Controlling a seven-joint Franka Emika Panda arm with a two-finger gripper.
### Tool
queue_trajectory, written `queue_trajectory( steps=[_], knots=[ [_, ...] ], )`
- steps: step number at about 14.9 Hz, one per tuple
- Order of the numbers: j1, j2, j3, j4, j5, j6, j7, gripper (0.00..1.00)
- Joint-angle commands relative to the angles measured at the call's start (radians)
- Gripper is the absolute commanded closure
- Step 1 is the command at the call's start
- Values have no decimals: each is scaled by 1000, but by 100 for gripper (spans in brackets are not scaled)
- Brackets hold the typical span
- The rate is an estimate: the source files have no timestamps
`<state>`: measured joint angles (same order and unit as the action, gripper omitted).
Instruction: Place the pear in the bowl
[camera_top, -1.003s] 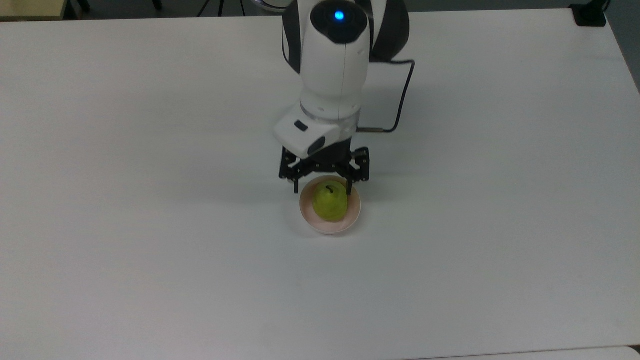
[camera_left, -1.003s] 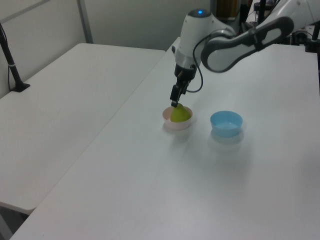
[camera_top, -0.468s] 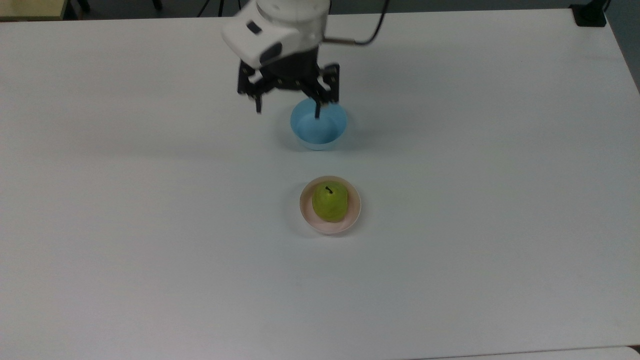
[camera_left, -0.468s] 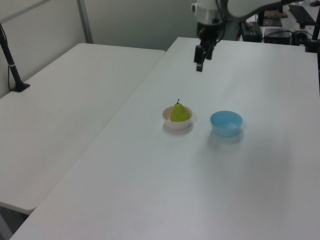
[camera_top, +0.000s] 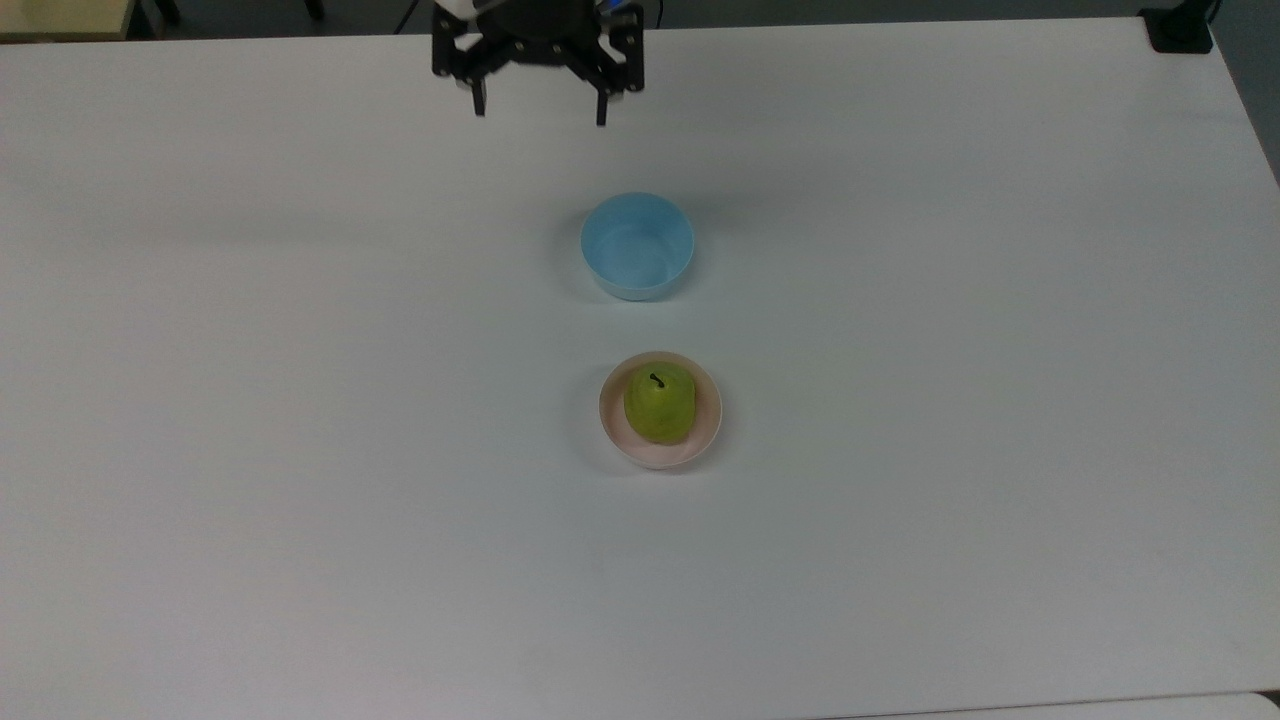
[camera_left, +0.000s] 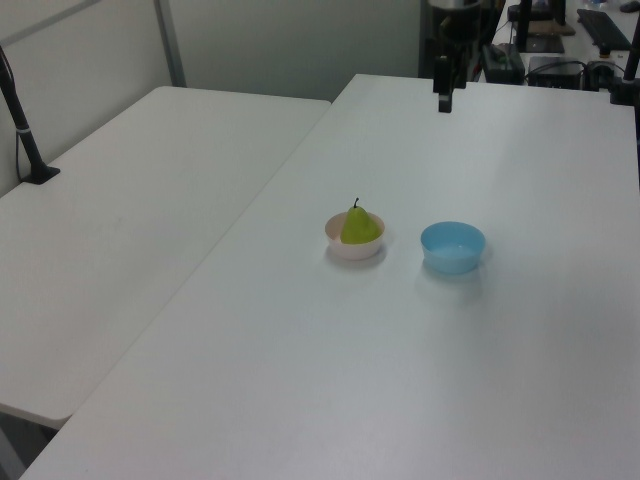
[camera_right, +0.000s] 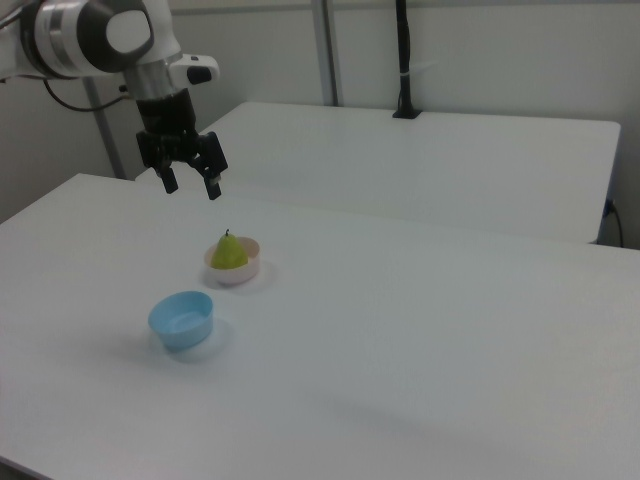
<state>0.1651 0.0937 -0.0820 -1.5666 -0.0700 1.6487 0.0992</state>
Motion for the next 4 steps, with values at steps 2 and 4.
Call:
queue_trajectory(
  steps=[2, 4],
  knots=[
    [-25, -63, 5, -47, -1, -36, -27, 0],
    [-25, -63, 5, -46, -1, -37, -27, 0]
  ],
)
